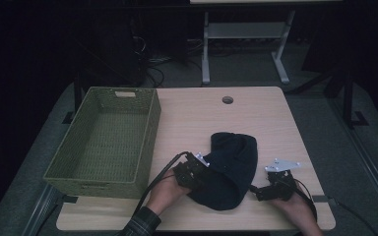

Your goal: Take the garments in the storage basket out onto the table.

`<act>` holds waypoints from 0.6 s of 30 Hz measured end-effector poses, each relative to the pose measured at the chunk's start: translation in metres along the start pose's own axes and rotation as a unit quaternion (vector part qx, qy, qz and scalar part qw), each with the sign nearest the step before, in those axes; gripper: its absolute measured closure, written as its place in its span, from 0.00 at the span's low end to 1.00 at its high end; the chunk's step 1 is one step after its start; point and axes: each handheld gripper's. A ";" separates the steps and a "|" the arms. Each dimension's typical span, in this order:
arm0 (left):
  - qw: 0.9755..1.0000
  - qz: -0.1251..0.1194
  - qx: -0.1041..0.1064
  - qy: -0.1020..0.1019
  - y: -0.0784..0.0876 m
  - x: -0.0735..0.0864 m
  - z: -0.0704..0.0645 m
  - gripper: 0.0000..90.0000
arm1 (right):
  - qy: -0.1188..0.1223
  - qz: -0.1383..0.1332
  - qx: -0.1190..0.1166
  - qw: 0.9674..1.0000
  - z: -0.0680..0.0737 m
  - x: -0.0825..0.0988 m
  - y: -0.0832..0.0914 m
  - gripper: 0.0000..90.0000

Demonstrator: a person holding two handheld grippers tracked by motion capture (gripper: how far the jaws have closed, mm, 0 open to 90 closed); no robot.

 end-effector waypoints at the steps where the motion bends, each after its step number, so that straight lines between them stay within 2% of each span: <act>1: 1.000 -0.002 0.003 -0.002 -0.001 0.000 -0.003 1.00 | 0.002 0.000 -0.001 1.000 0.000 0.000 0.000 0.02; 5: 1.000 -0.005 0.015 -0.011 -0.003 0.000 -0.014 1.00 | 0.001 0.001 -0.001 1.000 -0.001 0.001 0.001 0.04; 8: 0.999 -0.011 0.031 -0.015 -0.007 -0.001 -0.022 1.00 | -0.001 -0.001 0.000 1.000 -0.002 0.001 0.005 0.14; 10: 0.999 -0.009 0.031 -0.025 -0.007 -0.003 -0.027 0.99 | -0.002 0.001 0.000 1.000 -0.003 0.000 0.007 0.18; 14: 0.999 -0.032 0.026 -0.032 0.008 -0.008 -0.028 0.98 | -0.005 0.001 -0.001 1.000 -0.004 -0.001 0.010 0.26; 18: 0.998 -0.060 0.009 -0.034 0.031 -0.018 -0.023 0.98 | 0.000 -0.006 -0.001 1.000 -0.005 -0.004 0.015 0.37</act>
Point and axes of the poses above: each handheld gripper's, and its own axes: y roughly backward along the jaws, x roughly out of its underside, z roughly to its left, and after that the axes turned 8 degrees about -y, right-handed
